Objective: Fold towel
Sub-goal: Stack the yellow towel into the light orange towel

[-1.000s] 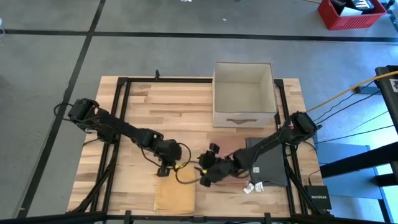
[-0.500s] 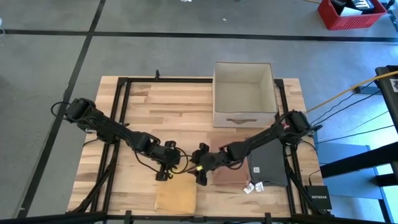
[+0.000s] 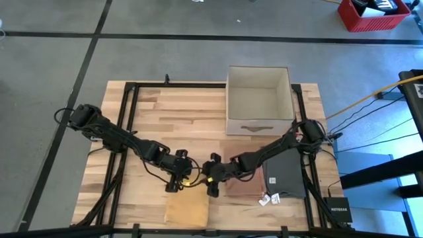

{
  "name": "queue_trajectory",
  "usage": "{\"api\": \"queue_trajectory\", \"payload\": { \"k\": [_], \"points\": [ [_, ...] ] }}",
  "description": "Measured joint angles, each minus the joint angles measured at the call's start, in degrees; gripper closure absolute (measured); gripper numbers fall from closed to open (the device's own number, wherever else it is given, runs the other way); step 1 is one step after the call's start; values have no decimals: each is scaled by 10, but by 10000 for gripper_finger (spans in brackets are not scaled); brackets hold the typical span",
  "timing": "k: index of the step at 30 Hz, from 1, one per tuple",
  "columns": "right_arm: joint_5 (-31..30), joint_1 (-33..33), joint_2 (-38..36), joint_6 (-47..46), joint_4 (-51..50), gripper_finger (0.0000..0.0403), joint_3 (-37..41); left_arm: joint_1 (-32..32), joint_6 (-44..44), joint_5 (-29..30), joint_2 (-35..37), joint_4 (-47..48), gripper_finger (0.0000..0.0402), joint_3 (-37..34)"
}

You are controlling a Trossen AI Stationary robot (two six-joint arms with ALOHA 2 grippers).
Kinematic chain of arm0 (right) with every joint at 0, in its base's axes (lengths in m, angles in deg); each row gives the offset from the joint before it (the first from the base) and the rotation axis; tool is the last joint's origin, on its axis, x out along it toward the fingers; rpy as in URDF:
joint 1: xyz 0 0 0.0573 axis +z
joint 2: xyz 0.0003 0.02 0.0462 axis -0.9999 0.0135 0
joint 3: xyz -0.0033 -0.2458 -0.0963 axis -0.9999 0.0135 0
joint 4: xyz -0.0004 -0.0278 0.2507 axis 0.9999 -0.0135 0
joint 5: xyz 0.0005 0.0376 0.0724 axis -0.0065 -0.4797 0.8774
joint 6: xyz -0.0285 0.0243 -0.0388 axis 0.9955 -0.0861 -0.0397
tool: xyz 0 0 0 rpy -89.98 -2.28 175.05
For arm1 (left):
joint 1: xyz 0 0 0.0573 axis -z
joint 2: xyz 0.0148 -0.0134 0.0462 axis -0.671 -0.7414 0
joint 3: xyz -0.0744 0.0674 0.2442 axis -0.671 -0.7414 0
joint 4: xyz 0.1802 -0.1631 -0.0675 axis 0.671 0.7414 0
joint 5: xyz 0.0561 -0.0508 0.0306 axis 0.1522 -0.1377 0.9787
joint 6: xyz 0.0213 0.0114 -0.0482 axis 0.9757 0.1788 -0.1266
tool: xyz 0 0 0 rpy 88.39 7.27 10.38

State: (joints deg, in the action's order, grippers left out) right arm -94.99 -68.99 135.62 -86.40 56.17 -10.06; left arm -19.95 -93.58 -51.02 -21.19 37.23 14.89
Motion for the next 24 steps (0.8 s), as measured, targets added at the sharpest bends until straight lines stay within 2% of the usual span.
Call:
{"api": "queue_trajectory", "payload": {
  "k": [3, 5, 12, 16, 19, 24],
  "points": [
    [-5, -10, -4, 0, -8, 227, 0, 4, 0, 2, 0, 2, 386, 0],
    [14, -20, -10, 0, -11, 218, -5, 7, -1, 2, 0, 1, 386, 0],
    [117, -40, -10, -1, -12, 140, -14, 12, -4, 1, 0, 1, 385, 0],
    [133, -42, 4, 5, -6, 110, -14, 12, -4, 1, 0, 1, 385, 0],
    [137, -42, 19, 14, 8, 108, -14, 12, -4, 1, 0, 0, 385, 0],
    [150, -43, 32, 19, -5, 131, -14, 12, -2, 0, 0, -7, 385, 0]
  ]
}}
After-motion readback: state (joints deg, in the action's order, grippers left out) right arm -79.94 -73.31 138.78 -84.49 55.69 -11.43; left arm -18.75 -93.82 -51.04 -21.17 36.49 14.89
